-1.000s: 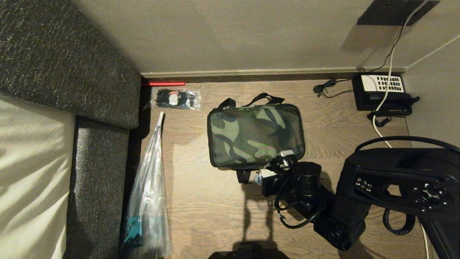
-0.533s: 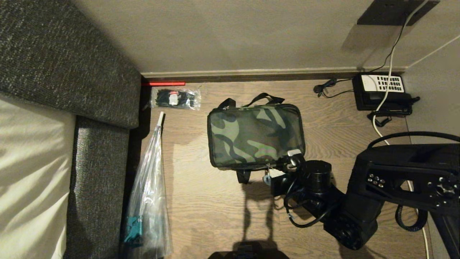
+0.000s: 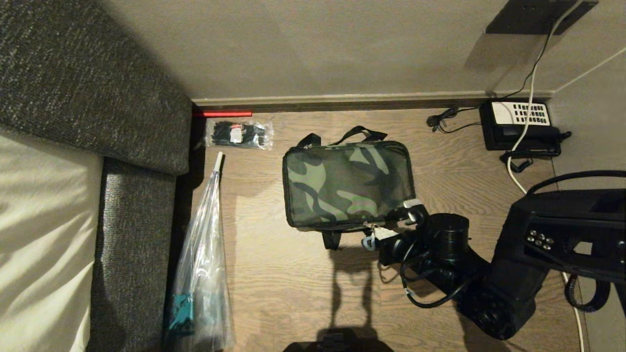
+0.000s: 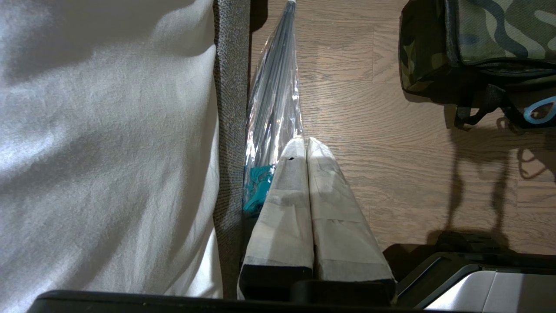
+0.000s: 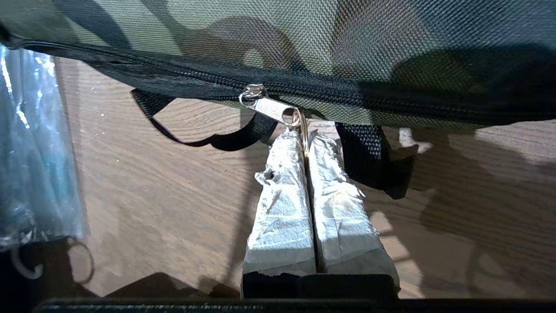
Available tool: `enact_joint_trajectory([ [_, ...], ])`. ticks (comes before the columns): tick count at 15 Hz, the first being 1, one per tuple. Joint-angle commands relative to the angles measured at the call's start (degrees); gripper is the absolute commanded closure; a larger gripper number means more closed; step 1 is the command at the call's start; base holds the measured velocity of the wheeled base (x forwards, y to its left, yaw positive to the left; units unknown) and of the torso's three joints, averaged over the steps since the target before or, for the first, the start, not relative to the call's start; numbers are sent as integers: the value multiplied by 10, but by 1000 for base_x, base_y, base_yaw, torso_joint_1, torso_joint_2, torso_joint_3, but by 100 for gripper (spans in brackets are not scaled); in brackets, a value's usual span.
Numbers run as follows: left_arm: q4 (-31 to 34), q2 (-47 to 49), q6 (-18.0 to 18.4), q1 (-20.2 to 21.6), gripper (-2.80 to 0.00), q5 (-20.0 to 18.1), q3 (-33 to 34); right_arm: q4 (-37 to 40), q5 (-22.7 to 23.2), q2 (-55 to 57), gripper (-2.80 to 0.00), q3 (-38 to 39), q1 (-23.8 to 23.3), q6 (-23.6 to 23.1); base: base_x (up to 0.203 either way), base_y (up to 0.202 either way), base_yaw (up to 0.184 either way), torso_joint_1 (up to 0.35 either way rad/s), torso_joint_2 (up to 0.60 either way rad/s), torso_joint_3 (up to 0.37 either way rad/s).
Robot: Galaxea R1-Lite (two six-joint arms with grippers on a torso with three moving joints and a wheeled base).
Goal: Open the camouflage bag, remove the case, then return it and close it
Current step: Open the top of the storage box
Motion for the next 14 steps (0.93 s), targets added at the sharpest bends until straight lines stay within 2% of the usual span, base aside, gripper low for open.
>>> enact_joint_trajectory([
  [1, 0, -1, 0, 0, 0, 0, 0, -3, 0, -18, 0, 10, 0, 0, 0, 0, 0, 0, 0, 0],
  [14, 0, -1, 0, 0, 0, 0, 0, -4, 2, -31, 0, 21, -32, -14, 0, 0, 0, 0, 0, 0],
])
